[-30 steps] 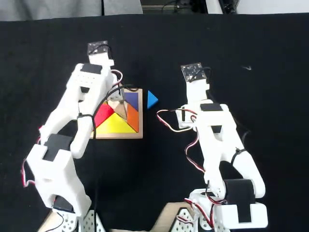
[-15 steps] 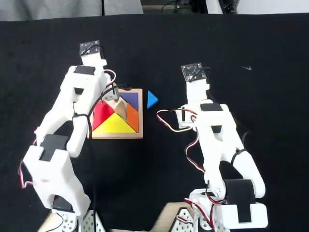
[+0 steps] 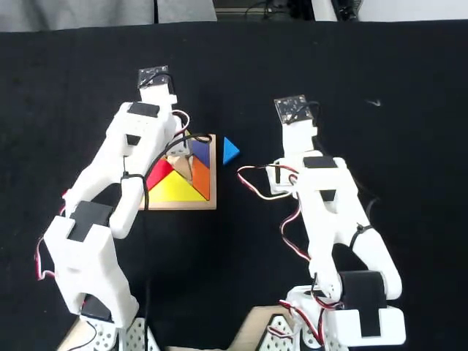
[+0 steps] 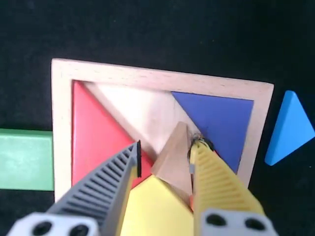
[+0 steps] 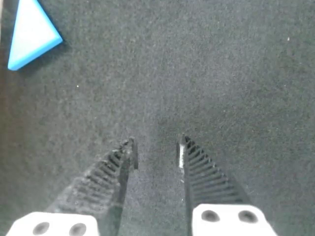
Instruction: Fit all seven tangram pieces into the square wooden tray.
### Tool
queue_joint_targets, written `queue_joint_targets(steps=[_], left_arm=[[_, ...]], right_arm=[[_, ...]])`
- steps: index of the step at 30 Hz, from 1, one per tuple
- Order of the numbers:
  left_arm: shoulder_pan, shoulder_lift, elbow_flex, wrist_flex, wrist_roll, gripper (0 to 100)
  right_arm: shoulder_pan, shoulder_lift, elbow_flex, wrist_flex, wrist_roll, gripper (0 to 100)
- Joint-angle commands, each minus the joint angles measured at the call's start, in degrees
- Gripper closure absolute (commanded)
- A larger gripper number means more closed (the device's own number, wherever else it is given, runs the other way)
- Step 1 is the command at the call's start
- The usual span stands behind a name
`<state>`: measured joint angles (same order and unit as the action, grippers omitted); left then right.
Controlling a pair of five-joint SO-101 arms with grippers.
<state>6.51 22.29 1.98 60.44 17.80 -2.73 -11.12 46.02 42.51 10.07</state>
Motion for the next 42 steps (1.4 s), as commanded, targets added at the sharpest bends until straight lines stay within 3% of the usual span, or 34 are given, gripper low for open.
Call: queue_joint_targets(steps=[1,7,17,24,36,42], left_arm=[[0.1,-0.8,-2.7,-0.4,-0.4,82],[-5.5,-0.6,-5.3,1.8,-0.4,82],[-0.8,5.7,-5.1,2.0,-0.4,82],[-0.7,6.0,-11.6,7.1,-0.4,82],[1.7,5.7,-12.4,14.1,-0.4,82],[-2.6,2.4,-18.0,17.4,-0.4,82]], right_arm=[[0.4,-2.2,-0.1,-0.6,-0.1,85.8],[0.4,-2.1,-0.1,-0.6,-0.1,85.8],[0.4,-2.1,-0.1,-0.6,-0.1,85.8],[0.4,-2.1,-0.1,-0.6,-0.1,85.8],[0.6,-2.2,-0.1,-0.6,-0.1,85.8],[0.8,-2.5,-0.1,-0.6,-0.1,85.8]])
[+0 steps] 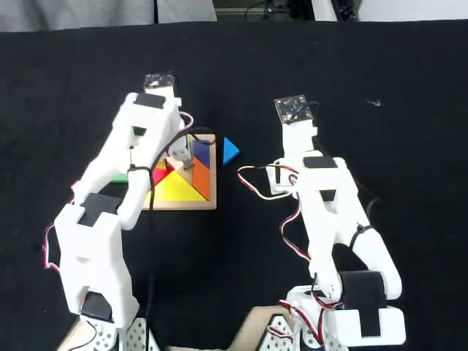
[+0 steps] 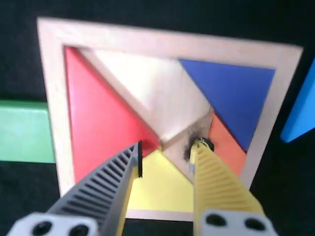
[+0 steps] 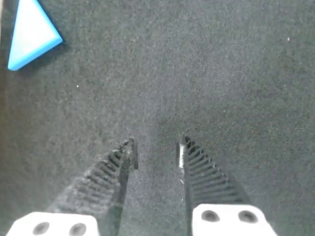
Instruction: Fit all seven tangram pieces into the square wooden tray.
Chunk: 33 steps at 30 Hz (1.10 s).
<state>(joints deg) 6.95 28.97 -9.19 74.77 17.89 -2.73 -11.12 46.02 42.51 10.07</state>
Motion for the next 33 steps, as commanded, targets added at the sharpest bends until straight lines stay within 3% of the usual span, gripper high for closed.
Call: queue_joint_targets(steps=[1,6,11,19,23,28,33], left_arm=[[-4.0,-5.6,-8.1,4.9,-0.5,82],[-11.3,-14.5,-11.2,14.1,-3.7,82],[-23.4,-24.4,-3.5,16.6,-9.9,82],[-42.6,-33.9,22.1,3.4,-12.0,82],[-53.1,-36.7,36.4,-4.9,-11.8,82],[-64.2,-38.6,48.4,-11.8,-11.8,82],[-73.8,-38.6,55.6,-18.0,-11.9,82]], right_arm=[[0.8,-2.6,-0.1,-0.5,-0.1,85.8],[-0.5,-4.2,-2.8,3.3,2.5,85.8],[-9.2,-10.0,-7.8,9.5,6.3,85.8],[-28.1,-7.0,-17.5,15.0,8.4,85.4],[-36.1,1.9,-27.5,18.5,15.6,85.3],[-42.0,16.3,-42.1,19.3,22.0,84.5],[-45.8,30.2,-55.1,19.3,22.9,72.0]])
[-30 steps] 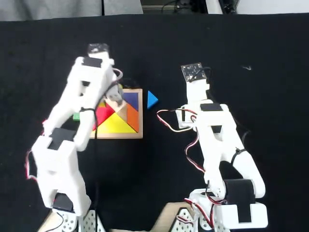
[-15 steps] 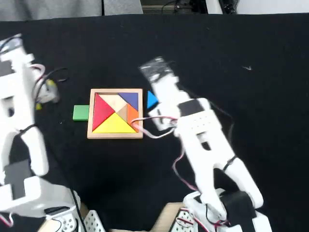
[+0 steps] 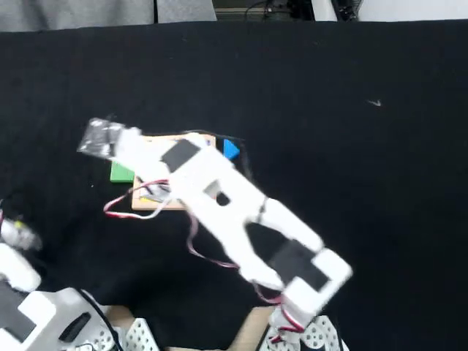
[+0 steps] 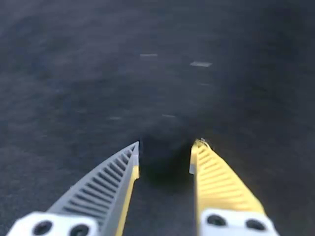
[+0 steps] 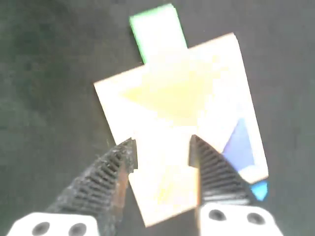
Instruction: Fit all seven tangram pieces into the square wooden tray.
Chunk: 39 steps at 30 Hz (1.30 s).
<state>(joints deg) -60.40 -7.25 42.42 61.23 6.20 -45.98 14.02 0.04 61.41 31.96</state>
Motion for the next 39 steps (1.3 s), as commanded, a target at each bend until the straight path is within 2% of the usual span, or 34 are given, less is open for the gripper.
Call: queue_joint_targets(steps=[1,5,9,20,25,32,39], left_arm=[[-7.3,-2.4,5.3,-5.9,-0.3,82],[-8.0,-2.4,8.1,-10.2,-0.3,82],[-7.8,-2.4,8.9,-10.5,-0.3,82],[-7.7,-2.4,9.0,-10.5,-2.8,82],[-7.6,-2.3,9.0,-10.5,-2.8,82],[-7.5,-2.3,9.0,-10.5,-2.8,82],[-5.8,-2.3,9.5,-10.6,-2.9,82]], right_arm=[[-3.3,7.6,-11.6,0.4,1.1,70.4],[-6.0,17.0,-21.1,1.3,4.2,71.3],[-7.6,26.2,-30.9,4.9,5.8,71.7],[-2.5,48.1,-66.2,14.9,10.3,71.3],[-1.8,58.0,-76.8,18.0,12.4,71.7],[-3.0,62.5,-88.2,28.4,20.0,89.1],[-4.9,63.3,-95.5,34.7,19.8,90.0]])
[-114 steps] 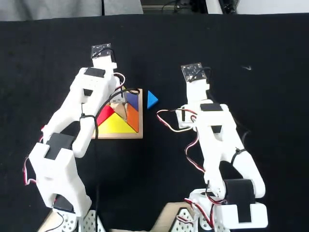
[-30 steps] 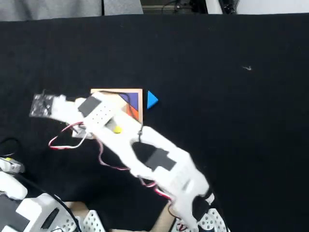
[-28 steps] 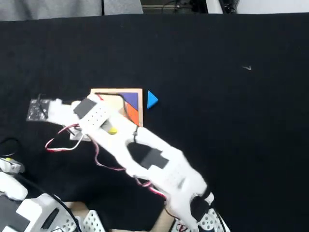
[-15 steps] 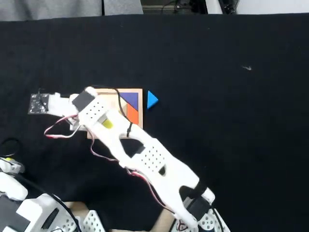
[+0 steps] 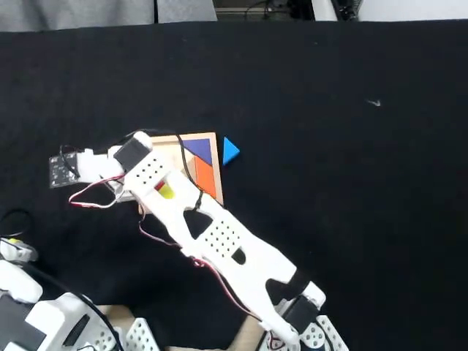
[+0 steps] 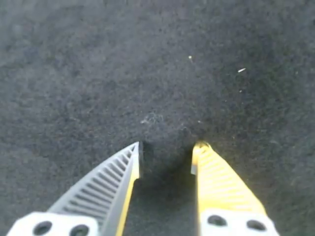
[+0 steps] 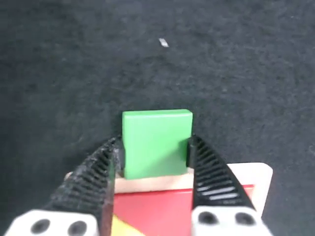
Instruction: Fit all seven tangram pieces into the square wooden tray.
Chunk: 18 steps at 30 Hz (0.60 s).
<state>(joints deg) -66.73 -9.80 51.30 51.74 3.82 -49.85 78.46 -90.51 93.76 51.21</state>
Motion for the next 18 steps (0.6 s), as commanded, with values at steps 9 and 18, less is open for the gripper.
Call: queue_joint_targets(steps=[9,18], left_arm=[[0.6,0.3,0.6,-1.1,-0.5,82],[0.6,0.3,0.5,-1.1,-0.5,82]], right_arm=[[0.4,-9.9,-5.2,3.1,-8.1,90.0],[8.4,-21.6,-4.1,7.5,-21.7,90.0]])
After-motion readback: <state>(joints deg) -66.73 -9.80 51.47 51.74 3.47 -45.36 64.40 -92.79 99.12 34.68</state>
